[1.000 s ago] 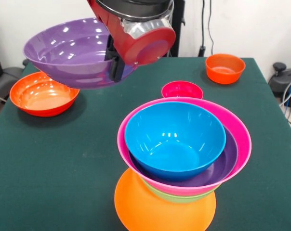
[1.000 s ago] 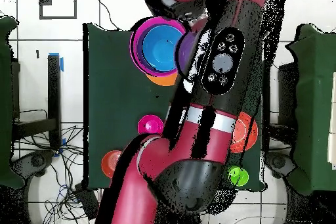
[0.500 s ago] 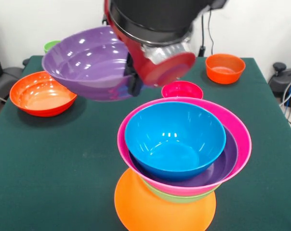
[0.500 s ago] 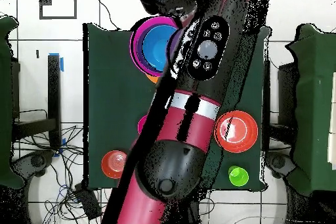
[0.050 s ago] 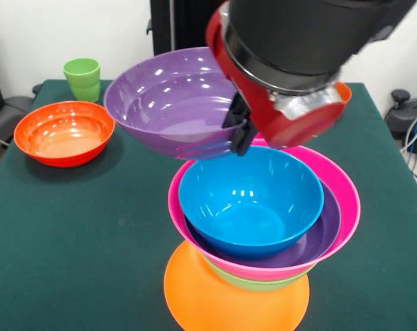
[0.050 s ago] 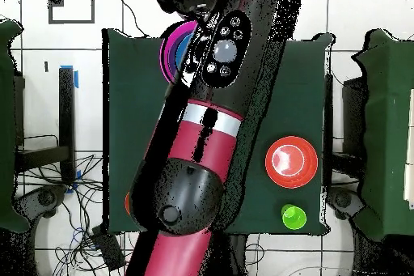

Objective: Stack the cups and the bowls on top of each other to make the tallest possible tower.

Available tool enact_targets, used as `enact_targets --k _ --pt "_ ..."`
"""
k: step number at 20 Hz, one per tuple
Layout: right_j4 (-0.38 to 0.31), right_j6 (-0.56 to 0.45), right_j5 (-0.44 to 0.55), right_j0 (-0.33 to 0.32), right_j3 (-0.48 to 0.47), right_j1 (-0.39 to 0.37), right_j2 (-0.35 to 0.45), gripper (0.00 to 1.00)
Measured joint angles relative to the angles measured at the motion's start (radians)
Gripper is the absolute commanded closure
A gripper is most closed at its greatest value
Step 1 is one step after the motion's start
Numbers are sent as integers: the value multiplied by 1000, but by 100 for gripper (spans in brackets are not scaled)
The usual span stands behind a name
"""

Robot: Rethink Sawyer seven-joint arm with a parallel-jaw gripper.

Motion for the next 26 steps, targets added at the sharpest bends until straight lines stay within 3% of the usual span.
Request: enact_targets --k 6,17,26 --pt "49 0 0 1 14 0 -75 100" --pt "59 0 0 4 57 2 -108 100" --pt "121 2 0 6 77 8 -166 100"
